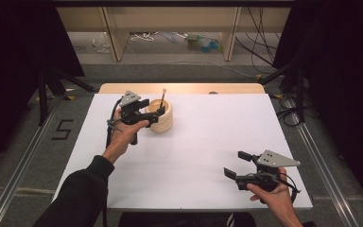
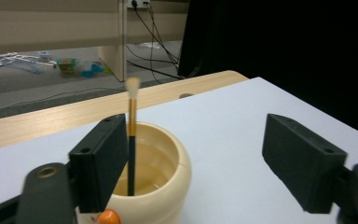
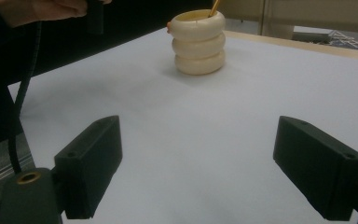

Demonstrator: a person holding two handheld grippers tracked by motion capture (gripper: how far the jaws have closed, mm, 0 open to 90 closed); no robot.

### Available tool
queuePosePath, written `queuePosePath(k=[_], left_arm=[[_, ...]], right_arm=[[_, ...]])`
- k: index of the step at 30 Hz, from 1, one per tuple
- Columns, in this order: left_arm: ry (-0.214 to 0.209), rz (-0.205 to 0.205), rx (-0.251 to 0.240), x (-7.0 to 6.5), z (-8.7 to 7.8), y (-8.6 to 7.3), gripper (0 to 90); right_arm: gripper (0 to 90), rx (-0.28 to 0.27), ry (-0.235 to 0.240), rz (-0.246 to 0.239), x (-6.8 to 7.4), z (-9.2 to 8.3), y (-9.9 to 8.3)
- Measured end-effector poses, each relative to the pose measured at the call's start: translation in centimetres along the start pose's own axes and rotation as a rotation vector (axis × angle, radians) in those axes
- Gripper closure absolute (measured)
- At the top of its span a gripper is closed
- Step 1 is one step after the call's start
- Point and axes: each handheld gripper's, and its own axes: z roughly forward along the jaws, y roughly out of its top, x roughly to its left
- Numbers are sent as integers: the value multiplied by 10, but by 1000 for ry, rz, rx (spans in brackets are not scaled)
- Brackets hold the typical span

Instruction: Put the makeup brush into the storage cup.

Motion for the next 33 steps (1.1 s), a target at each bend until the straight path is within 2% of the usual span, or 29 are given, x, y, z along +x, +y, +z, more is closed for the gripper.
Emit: queuePosePath(k=[1, 2, 5, 8, 11, 14, 16, 18, 21, 22, 25, 27, 32, 33], left_arm=[[-9, -2, -2, -1, -3, 0, 203], [-19, -6, -5, -2, -5, 1, 200], [-8, 24, -6, -4, -12, 0, 195], [-17, 19, -5, -5, -17, -2, 194], [-15, 33, -1, -4, -22, -5, 193], [-18, 16, -9, -3, -29, -10, 184], [-15, 23, -15, -3, -34, -12, 186], [-26, 33, -24, -5, -39, -16, 188], [-33, 43, -13, -8, -45, -23, 186], [-37, 36, -23, -10, -46, -25, 186], [-36, 56, -18, -14, -53, -31, 184], [-51, 59, -21, -16, -56, -35, 184], [-64, 74, -25, -23, -65, -43, 180], [-69, 82, -25, -24, -66, -45, 179]], right_arm=[[164, 14, 9, 25, 1, -1, 0], [164, 18, 8, 26, 1, -1, 0], [164, 21, 8, 25, 1, -1, 0], [164, 18, 7, 27, 1, -1, 0], [164, 13, 10, 27, 1, -1, 0], [163, 17, 7, 27, 0, -1, 0], [163, 13, 3, 30, 0, -1, 0], [163, 17, 2, 34, 0, -2, 1], [162, 23, -13, 28, 0, -3, 1], [163, 21, -13, 28, 0, -3, 1], [163, 16, -15, 23, 0, -3, 1], [163, -1, -6, 29, 0, -3, 1], [162, 1, -7, 31, 0, -4, 2], [162, 9, -22, 19, 0, -5, 2]])
